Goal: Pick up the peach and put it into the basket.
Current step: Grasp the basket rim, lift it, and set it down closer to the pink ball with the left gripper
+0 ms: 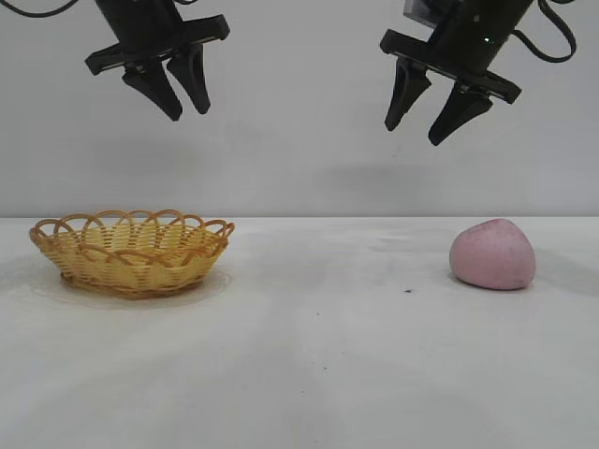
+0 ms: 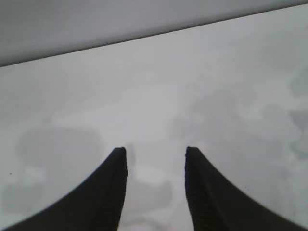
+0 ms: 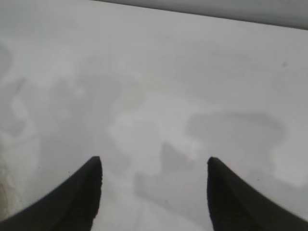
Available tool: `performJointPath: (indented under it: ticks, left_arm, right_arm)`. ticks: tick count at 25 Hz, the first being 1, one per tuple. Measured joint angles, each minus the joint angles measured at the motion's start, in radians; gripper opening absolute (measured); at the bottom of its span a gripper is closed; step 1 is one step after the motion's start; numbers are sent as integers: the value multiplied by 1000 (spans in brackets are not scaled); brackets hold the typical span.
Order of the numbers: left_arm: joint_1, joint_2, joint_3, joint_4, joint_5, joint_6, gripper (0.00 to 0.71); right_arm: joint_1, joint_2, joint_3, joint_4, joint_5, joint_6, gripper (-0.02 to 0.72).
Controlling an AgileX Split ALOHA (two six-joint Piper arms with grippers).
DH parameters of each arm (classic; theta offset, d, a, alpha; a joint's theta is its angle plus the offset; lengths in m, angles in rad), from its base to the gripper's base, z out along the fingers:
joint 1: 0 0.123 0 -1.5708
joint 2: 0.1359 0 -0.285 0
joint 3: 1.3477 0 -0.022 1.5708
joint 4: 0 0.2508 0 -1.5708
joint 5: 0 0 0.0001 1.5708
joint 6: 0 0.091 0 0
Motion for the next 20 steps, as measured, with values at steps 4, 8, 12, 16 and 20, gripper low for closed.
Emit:
performJointPath:
  ticks: [4,8,12,16,20]
  left_arm:
    - [0,0,0,0,0,0,248]
    - [0,0,0,0,0,0,248]
    - [0,0,0,2,2,-9,248]
    - [0,0,0,31,28,-18,248]
    - [0,0,17,33,51,-53,248]
  right_arm:
    - [0,0,0,0,0,0,403]
    - [0,0,0,0,0,0,403]
    - [0,0,0,0,0,0,403]
    - [0,0,0,0,14,0,403]
    - [0,0,0,-6,50,0,403]
